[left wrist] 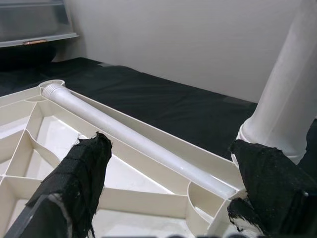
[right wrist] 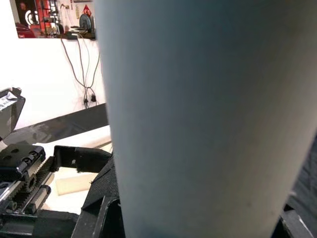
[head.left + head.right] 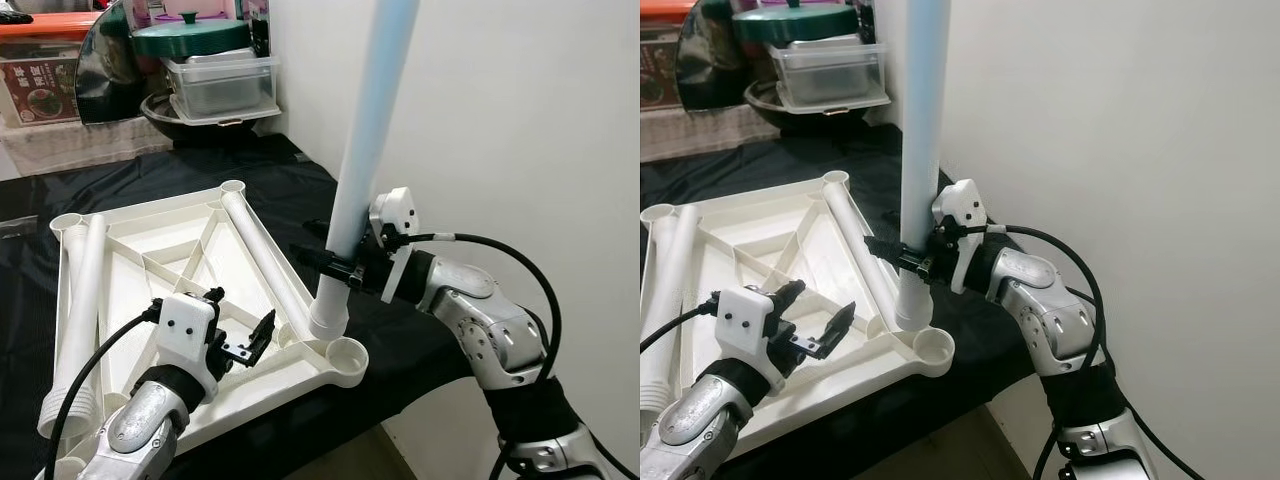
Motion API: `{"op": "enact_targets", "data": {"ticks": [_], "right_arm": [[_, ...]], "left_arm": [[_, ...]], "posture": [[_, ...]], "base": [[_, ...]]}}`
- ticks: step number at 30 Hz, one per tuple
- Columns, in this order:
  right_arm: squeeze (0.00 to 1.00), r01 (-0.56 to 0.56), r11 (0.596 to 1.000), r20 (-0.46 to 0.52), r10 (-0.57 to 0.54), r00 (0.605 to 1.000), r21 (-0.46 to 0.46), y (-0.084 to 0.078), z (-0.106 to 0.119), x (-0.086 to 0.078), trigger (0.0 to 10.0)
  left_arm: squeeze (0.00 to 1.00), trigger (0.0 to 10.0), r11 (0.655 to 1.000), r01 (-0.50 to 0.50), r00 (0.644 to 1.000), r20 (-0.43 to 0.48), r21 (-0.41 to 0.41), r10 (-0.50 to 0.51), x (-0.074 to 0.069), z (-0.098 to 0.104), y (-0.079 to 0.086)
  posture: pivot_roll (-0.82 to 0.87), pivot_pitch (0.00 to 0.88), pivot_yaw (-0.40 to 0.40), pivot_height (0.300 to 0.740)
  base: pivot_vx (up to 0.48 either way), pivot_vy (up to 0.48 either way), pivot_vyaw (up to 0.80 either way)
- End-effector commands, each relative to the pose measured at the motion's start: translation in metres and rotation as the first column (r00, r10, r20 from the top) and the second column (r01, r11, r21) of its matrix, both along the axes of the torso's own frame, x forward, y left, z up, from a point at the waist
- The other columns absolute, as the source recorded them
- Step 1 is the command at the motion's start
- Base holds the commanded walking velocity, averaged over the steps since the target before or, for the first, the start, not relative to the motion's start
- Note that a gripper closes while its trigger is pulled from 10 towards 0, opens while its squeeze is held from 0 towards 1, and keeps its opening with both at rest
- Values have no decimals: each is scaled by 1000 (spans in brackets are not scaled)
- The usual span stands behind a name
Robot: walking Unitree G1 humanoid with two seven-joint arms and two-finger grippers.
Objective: Building children table
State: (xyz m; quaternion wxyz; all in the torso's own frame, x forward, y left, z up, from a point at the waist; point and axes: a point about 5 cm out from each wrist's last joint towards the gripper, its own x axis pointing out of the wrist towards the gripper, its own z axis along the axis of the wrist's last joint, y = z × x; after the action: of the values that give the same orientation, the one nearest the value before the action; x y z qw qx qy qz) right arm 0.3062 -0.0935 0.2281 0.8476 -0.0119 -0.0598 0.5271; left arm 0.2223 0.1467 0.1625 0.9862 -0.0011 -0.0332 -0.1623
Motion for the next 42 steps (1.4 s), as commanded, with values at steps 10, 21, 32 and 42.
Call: {"op": "enact_targets", "data": {"ticks": [10,21,32,42], "right_arm": [[0,-12,1000,37,11,999,19,6,5,-1,10000],[0,-19,999,41,18,999,29,9,5,-1,10000],[0,-19,999,50,17,999,35,11,5,0,10000],[0,-26,999,51,24,998,39,14,4,-1,10000]], "left_arm": [[0,10000,999,21,1000,17,35,-21,1,-1,-6],[0,10000,1000,13,1000,25,1,-13,1,2,-5],[0,10000,1000,29,999,28,10,-29,2,3,-8],[0,10000,1000,17,1000,23,4,-17,3,2,-4]], "posture": [[14,0,-50,740],[23,0,-49,740],[24,0,-42,740],[32,0,-43,740]], "base": [[0,-435,0],[0,-44,0],[0,-331,0],[0,0,0]]}}
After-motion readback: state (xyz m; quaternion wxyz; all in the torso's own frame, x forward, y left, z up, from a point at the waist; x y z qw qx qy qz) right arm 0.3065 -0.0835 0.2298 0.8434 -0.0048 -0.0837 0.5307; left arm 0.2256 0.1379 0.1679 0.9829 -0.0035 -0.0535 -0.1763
